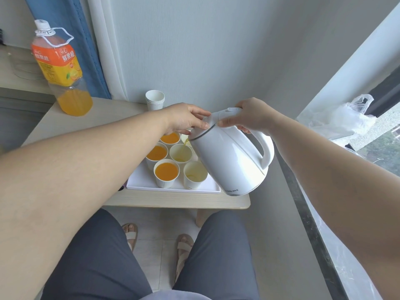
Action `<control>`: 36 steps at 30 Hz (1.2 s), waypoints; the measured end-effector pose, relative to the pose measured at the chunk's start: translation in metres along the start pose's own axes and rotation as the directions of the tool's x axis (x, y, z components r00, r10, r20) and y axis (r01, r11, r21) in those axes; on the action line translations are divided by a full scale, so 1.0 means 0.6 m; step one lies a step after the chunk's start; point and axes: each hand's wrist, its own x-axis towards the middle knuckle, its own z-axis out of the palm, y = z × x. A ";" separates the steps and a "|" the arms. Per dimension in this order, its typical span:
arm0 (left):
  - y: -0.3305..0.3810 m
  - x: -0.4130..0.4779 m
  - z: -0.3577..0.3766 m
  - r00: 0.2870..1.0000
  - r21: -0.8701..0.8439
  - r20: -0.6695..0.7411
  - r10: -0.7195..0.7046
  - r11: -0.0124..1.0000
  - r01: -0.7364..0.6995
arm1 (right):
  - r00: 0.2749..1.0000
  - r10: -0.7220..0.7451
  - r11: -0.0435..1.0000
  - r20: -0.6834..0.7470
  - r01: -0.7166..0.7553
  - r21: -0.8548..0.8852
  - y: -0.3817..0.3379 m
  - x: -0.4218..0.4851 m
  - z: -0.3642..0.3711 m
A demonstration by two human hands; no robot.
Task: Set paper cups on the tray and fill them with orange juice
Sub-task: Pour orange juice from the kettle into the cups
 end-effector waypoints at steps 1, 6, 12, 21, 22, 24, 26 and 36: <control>0.000 0.000 0.000 1.000 -0.003 -0.001 0.000 1.000 0.000 | 1.000 -0.001 1.000 0.001 0.001 -0.007 -0.001 0.000 0.000; 0.002 -0.004 0.000 1.000 -0.006 -0.001 0.000 1.000 0.000 | 1.000 -0.007 1.000 0.010 0.008 -0.017 -0.008 -0.004 -0.003; 0.007 -0.008 -0.001 1.000 -0.010 -0.008 0.007 1.000 -0.007 | 1.000 0.003 0.999 0.010 -0.003 -0.036 -0.013 -0.002 -0.007; 0.010 -0.012 0.003 1.000 -0.020 -0.019 0.008 1.000 -0.009 | 1.000 0.014 0.998 0.009 -0.013 -0.069 -0.017 -0.004 -0.012; 0.011 -0.013 0.004 1.000 -0.018 -0.019 0.009 1.000 -0.009 | 1.000 0.016 0.997 0.007 -0.015 -0.070 -0.017 -0.004 -0.012; 0.014 -0.015 0.004 1.000 -0.012 -0.020 0.010 1.000 -0.011 | 1.000 0.018 0.998 0.005 -0.018 -0.061 -0.017 -0.005 -0.012; 0.017 -0.016 0.005 1.000 -0.009 -0.020 0.010 1.000 -0.011 | 1.000 0.020 0.998 0.006 -0.019 -0.064 -0.019 -0.007 -0.014; 0.031 -0.019 0.006 1.000 -0.044 -0.021 0.010 0.999 -0.011 | 1.000 0.023 0.996 -0.004 -0.023 -0.089 -0.026 -0.012 -0.026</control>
